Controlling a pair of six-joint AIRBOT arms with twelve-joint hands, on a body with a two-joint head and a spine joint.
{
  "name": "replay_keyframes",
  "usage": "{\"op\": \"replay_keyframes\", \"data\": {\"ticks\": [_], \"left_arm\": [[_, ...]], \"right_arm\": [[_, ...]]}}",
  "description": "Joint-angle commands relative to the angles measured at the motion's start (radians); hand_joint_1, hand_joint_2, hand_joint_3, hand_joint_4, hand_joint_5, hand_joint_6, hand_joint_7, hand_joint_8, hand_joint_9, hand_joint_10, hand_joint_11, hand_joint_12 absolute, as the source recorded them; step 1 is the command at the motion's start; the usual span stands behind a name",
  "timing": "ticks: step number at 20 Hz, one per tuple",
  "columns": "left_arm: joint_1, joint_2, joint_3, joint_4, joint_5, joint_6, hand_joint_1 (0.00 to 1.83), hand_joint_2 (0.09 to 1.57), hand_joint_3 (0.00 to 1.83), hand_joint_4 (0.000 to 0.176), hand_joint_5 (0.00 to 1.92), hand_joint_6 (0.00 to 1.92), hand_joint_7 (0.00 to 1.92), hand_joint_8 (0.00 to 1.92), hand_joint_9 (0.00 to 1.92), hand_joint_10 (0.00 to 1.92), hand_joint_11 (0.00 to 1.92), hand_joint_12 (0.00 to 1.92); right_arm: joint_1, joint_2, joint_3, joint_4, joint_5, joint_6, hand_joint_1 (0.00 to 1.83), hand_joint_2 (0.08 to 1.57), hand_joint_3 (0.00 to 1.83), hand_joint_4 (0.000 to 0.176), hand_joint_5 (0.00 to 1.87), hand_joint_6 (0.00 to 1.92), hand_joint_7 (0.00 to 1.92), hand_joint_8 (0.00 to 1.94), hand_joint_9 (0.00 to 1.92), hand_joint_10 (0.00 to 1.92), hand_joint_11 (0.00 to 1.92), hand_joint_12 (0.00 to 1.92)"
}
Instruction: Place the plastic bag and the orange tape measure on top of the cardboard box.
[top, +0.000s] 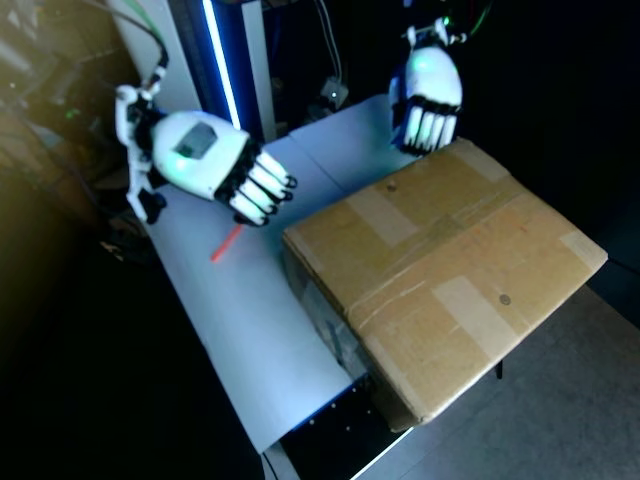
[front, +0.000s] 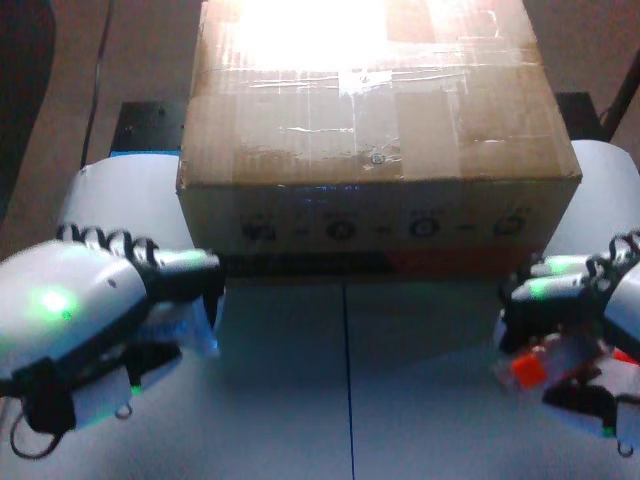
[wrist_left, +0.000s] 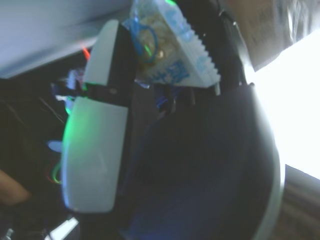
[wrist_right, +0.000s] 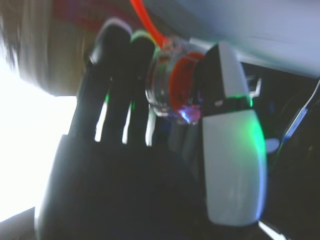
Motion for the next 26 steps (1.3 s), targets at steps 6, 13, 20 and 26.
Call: {"op": "replay_keyframes", "data": {"ticks": [6,13,20,26], "left_arm": [[-0.078,0.056,-0.021,0.084,0.238,-0.004,1.32,1.27,0.0,0.0,0.57,1.51,0.66,1.41,0.71,1.57,0.53,1.57],[-0.18,0.054,0.003,0.108,0.272,-0.003,1.34,1.25,0.0,0.0,0.59,1.31,0.73,1.41,0.77,1.56,0.68,1.69],[-0.281,0.044,0.022,0.108,0.273,0.044,1.34,1.23,0.0,0.0,0.59,1.28,0.79,1.32,0.78,1.55,0.76,1.69],[-0.372,0.005,0.063,0.108,0.265,0.067,1.36,1.18,0.0,0.0,0.75,1.13,1.03,1.1,0.65,1.54,0.61,1.76]], "right_arm": [[0.055,0.045,-0.01,-0.065,-0.219,0.009,1.24,0.84,0.86,0.0,0.92,1.4,0.7,1.8,1.0,1.87,1.12,1.9],[0.142,0.084,0.016,-0.108,-0.219,0.009,1.25,1.14,0.03,0.0,1.05,0.75,0.81,1.47,1.18,1.92,1.27,1.92],[0.221,0.093,0.053,-0.129,-0.217,0.008,1.25,1.13,0.02,0.0,1.04,0.79,0.84,1.41,1.18,1.92,1.27,1.92],[0.285,0.092,0.1,-0.133,-0.204,0.008,1.25,1.14,0.01,0.0,1.04,0.79,0.84,1.41,1.18,1.92,1.27,1.92]]}}
